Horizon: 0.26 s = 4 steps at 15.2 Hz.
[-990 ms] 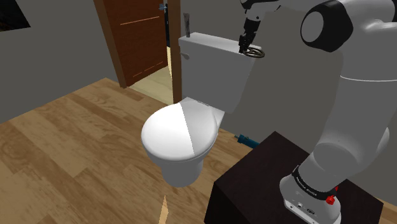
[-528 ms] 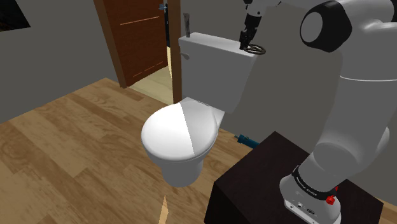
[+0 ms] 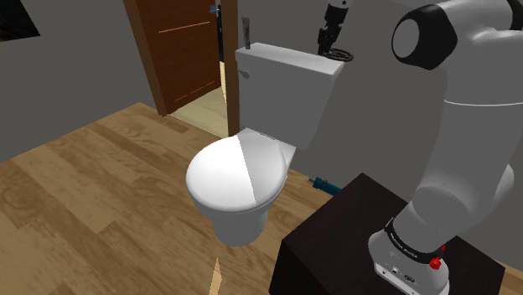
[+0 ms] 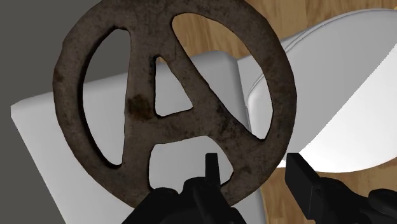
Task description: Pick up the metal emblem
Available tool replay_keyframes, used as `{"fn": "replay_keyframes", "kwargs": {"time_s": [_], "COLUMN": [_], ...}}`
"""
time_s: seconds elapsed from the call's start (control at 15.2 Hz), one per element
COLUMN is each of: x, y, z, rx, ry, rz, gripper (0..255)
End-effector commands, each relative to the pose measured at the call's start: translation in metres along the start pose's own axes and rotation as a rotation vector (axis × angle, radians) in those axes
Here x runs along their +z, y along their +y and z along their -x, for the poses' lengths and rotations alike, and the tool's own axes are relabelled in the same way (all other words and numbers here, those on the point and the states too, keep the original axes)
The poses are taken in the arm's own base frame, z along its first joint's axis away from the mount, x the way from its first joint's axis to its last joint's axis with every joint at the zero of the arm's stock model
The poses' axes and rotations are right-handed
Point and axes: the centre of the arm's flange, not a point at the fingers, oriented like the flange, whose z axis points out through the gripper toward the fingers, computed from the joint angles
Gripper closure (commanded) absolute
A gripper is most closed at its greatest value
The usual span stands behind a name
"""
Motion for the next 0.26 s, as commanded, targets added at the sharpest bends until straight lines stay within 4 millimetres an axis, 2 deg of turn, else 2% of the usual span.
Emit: {"fn": "replay_keyframes", "kwargs": {"time_s": [0.0,0.2], "x": [-0.0101,-0.0162], "y": [-0.0002,-0.0003], "z": [-0.0002,-0.0007], "rx": [0.0,0.0], "ry": [0.0,0.0], "rz": [0.0,0.0], "gripper": [255,255]}}
